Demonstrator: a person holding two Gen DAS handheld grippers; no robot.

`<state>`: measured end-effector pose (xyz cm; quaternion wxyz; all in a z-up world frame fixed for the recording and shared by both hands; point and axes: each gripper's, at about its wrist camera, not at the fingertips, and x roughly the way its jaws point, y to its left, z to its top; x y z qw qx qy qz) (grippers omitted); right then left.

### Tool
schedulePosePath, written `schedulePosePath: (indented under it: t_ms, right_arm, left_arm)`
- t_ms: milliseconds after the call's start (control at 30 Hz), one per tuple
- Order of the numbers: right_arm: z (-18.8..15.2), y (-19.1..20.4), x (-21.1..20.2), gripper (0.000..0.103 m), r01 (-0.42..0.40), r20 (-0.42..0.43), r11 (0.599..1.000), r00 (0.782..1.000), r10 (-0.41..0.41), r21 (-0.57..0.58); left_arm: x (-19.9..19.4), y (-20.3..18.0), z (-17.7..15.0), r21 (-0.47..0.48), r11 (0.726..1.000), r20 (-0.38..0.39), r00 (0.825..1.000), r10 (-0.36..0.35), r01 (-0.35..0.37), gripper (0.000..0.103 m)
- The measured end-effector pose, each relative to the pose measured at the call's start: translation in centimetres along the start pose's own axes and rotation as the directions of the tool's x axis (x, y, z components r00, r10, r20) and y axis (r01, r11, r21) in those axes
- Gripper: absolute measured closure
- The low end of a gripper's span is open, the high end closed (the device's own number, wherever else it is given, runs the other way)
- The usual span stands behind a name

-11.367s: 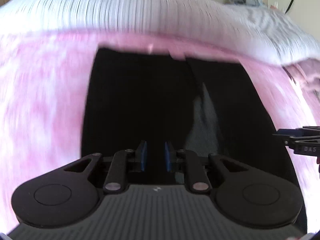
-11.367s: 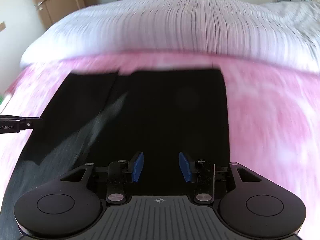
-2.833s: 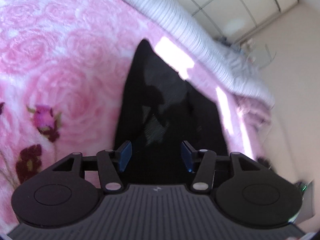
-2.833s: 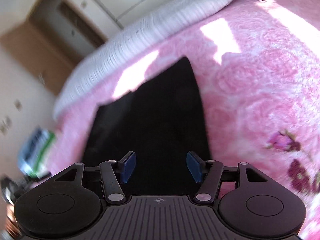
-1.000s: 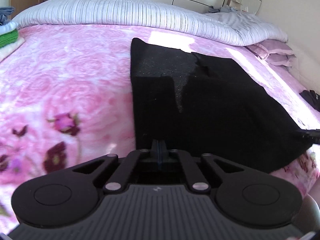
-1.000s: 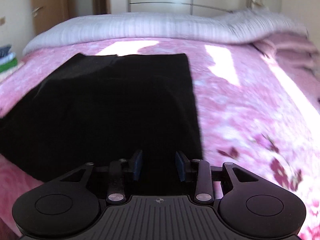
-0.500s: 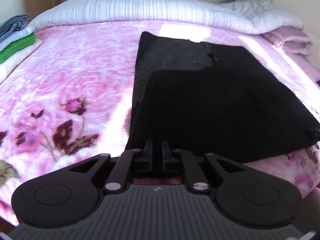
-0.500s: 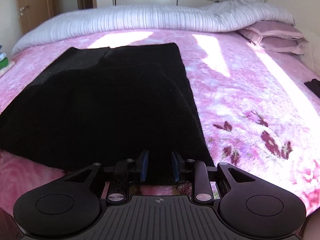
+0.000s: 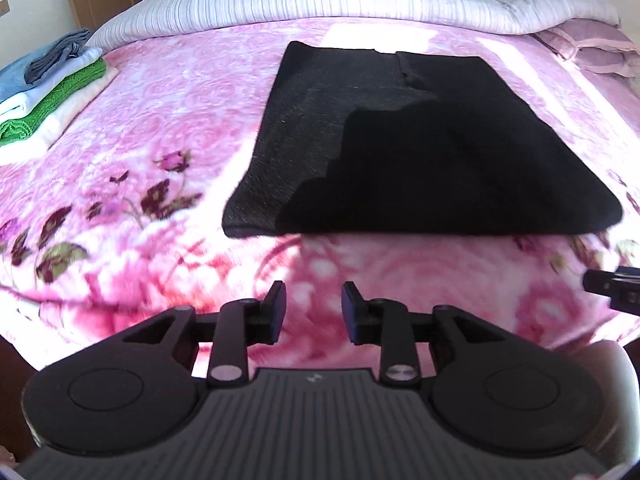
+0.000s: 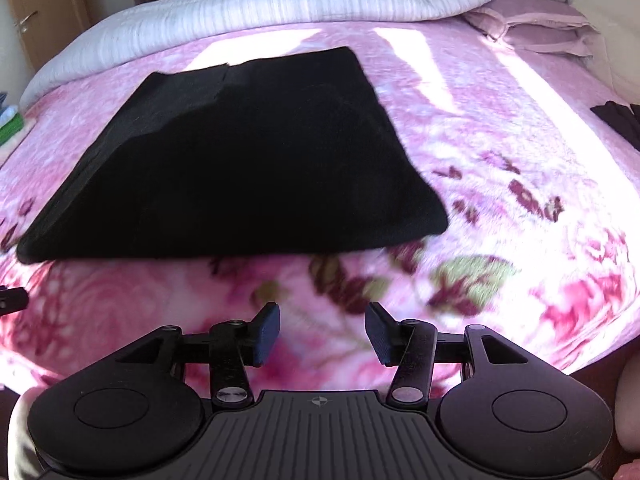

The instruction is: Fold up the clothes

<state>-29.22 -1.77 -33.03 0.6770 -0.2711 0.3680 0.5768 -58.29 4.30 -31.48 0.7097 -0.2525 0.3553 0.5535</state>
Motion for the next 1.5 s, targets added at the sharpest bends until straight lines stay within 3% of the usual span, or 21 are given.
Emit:
schedulePosePath:
  t_ms: [167, 500, 1500]
  right_arm:
    - [-0.9, 1.6, -1.8, 0.052, -0.011, 0.032, 0.999, 0.999, 0.012, -0.032]
    - [-1.8, 3.1, -5.3, 0.051, -0.012, 0.112, 0.997, 0.993, 0.021, -0.077]
    - [-3.3, 4.9, -7.9, 0.051, -0.007, 0.188, 0.989, 0.981, 0.036, -0.149]
  left_arm:
    - [-2.1, -1.4, -1.6, 0.017, 1.000, 0.023, 1.000, -0.012, 0.011, 0.076]
    - [-6.6, -1.6, -2.3, 0.023, 1.000, 0.149, 0.989, -0.024, 0.020, 0.073]
    - [-8.3, -1.8, -4.3, 0.041, 0.998, 0.176, 0.983, -0.046, 0.039, 0.073]
